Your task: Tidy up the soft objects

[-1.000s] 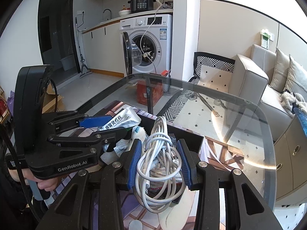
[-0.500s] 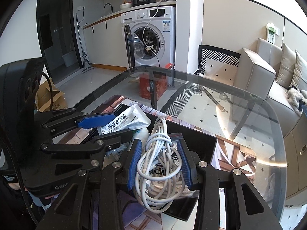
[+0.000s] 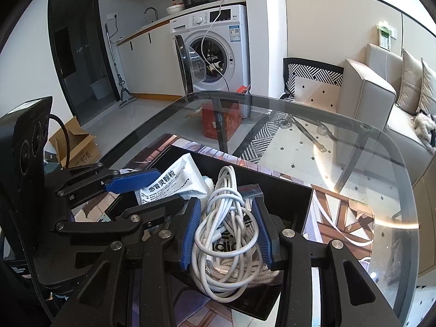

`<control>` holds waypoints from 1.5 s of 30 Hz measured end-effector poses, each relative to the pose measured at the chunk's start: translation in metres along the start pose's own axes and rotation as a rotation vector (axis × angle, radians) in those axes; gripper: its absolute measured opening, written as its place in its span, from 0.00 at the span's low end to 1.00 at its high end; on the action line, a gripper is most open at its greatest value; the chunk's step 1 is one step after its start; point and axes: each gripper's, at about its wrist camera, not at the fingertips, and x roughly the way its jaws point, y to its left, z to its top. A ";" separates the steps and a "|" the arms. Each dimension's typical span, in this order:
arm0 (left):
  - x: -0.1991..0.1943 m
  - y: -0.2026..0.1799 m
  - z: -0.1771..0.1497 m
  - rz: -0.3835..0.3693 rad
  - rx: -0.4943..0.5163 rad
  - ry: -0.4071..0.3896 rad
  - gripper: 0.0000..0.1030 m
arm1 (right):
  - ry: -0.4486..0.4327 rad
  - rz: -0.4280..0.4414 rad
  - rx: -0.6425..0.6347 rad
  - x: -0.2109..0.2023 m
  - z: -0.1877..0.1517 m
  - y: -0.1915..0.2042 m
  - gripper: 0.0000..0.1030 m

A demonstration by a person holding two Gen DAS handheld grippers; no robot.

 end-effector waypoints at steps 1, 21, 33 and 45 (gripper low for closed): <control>0.000 0.000 -0.001 0.001 0.000 0.000 0.36 | 0.001 0.002 0.001 0.001 0.000 -0.001 0.38; -0.010 -0.005 0.000 -0.008 0.007 -0.012 0.59 | -0.121 -0.035 -0.037 -0.052 -0.008 -0.003 0.68; -0.041 0.001 -0.001 0.001 -0.005 -0.079 0.99 | -0.217 -0.071 -0.073 -0.086 -0.028 0.012 0.98; -0.064 0.005 -0.018 0.018 -0.017 -0.125 1.00 | -0.333 -0.089 -0.024 -0.105 -0.055 0.023 0.99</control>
